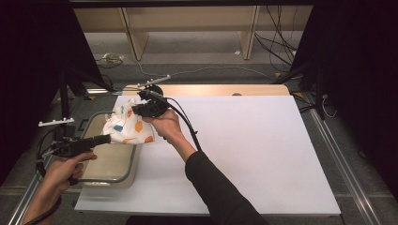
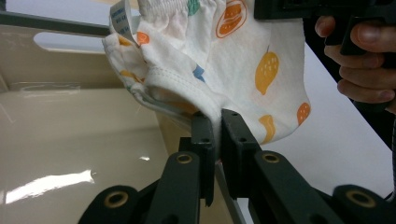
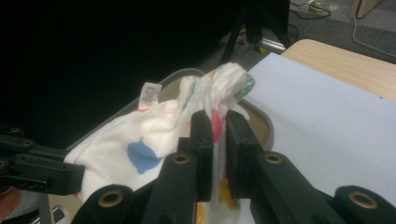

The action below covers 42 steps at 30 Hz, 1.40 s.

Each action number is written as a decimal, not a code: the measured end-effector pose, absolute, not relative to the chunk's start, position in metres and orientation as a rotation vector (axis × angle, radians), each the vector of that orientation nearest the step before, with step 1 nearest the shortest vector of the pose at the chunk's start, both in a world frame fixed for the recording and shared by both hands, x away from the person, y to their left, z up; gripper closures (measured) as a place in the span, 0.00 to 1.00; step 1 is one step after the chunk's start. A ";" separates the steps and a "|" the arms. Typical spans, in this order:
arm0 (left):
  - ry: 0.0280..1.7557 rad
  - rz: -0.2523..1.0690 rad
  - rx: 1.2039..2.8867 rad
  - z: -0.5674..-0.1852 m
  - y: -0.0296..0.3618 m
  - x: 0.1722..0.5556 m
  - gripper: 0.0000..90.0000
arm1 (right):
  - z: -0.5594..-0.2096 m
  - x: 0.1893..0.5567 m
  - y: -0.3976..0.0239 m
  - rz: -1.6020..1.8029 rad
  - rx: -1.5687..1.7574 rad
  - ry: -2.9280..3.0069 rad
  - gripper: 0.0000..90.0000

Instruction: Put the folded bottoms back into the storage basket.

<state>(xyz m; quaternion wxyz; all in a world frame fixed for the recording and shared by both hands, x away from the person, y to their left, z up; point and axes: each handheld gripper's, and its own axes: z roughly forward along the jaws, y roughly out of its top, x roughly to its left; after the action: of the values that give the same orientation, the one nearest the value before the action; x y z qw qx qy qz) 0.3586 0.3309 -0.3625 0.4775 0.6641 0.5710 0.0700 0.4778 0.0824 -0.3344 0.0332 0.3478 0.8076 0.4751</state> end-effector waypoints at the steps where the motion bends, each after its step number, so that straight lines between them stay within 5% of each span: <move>1: 1.397 0.172 1.622 -0.363 0.332 0.359 0.93 | -0.335 0.478 0.085 1.464 1.068 2.483 0.92; 42: 1.462 0.152 1.614 -0.364 0.380 0.355 0.93 | -0.344 0.475 0.125 1.466 1.092 2.494 0.92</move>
<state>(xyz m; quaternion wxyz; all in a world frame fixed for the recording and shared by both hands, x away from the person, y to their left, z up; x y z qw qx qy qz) 0.3549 0.3799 -0.3636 0.4609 0.6561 0.5943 0.0618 0.4751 0.1248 -0.3436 0.0248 0.3530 0.8063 0.4740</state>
